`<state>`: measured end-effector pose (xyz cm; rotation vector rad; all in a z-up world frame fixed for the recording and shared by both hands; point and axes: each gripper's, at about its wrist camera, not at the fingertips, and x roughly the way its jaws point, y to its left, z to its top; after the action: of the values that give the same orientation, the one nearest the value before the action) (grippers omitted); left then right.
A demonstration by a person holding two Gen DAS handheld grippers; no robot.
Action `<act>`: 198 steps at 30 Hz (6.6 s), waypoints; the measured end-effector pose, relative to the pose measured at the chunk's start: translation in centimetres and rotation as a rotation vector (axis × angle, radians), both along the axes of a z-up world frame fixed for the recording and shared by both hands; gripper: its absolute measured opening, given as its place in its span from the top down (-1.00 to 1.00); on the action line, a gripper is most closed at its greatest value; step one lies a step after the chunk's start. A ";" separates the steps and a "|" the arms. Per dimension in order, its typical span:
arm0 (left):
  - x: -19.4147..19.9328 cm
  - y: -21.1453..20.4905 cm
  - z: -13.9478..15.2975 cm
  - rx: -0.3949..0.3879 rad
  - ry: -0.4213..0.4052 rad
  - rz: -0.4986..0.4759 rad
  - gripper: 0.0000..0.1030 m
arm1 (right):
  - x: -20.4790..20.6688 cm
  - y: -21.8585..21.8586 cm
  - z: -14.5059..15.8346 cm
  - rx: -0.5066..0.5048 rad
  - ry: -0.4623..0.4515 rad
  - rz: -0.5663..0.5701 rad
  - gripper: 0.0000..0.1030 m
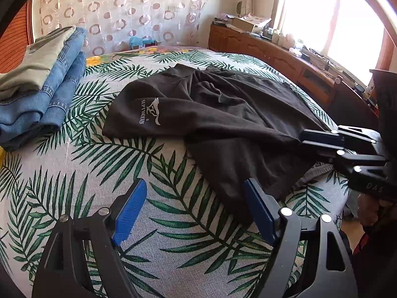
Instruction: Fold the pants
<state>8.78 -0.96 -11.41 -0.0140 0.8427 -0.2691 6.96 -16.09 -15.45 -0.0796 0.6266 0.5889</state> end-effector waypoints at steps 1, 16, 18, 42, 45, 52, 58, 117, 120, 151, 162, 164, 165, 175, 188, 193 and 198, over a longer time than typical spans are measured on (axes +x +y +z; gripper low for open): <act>0.0 0.0 0.0 -0.001 0.001 0.001 -0.57 | 0.4 0.3 -0.2 -0.005 0.007 0.005 0.50; 0.0 -0.1 1.8 -0.031 -0.049 0.004 -0.57 | 1.1 0.8 1.1 -0.008 -0.035 0.036 0.92; 0.0 -0.4 2.2 -0.031 -0.057 -0.002 -0.57 | 0.5 0.1 2.2 0.009 -0.068 0.028 0.92; 1.5 -5.9 3.9 -0.019 -0.082 -0.115 -0.57 | -7.2 -10.5 5.5 0.065 -0.154 -0.172 0.92; 1.6 -6.2 3.7 -0.017 -0.079 -0.117 -0.57 | -7.5 -11.0 5.3 0.065 -0.140 -0.186 0.92; 1.4 -7.1 3.0 -0.010 -0.064 -0.130 -0.57 | -7.1 -11.8 4.4 0.077 -0.083 -0.203 0.92; 1.5 -7.6 2.1 0.000 -0.044 -0.135 -0.57 | -6.3 -12.1 3.1 0.067 -0.024 -0.224 0.92; -0.5 0.4 5.6 -0.035 -0.173 0.070 -0.57 | 2.0 -3.3 5.5 -0.047 -0.024 0.030 0.15; -0.7 0.8 5.7 -0.033 -0.179 0.074 -0.57 | 2.6 -2.2 5.5 -0.066 -0.020 0.059 0.15; 0.1 -0.7 5.2 -0.012 -0.160 0.018 -0.57 | 4.7 -3.3 8.7 -0.020 -0.089 0.026 0.91; 2.2 -0.8 4.4 -0.024 -0.150 -0.003 -0.57 | 4.2 -4.7 8.9 -0.012 -0.085 0.059 0.94; 2.1 -0.2 4.2 -0.032 -0.143 0.005 -0.57 | 4.2 -4.0 8.3 -0.027 -0.070 0.090 0.93; 2.1 0.0 4.1 -0.034 -0.141 0.008 -0.57 | 4.2 -3.4 7.9 -0.036 -0.058 0.104 0.78; 1.3 2.5 4.3 -0.046 -0.138 0.024 -0.57 | 4.2 2.0 4.8 -0.143 0.021 0.217 0.24; 3.6 2.5 4.2 -0.032 -0.118 -0.016 -0.57 | 6.9 1.2 6.0 -0.130 0.030 0.152 0.95; 5.6 0.8 4.2 -0.021 -0.105 -0.058 -0.57 | 7.5 -1.3 7.5 -0.065 -0.015 0.092 0.95; 8.0 -1.9 4.2 -0.003 -0.097 -0.111 -0.57 | 8.8 -4.8 8.0 -0.038 -0.036 0.013 0.95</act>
<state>16.73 -2.86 -7.21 0.0431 0.7478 -0.3721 15.71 -20.89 -7.44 -0.1301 0.6028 0.5873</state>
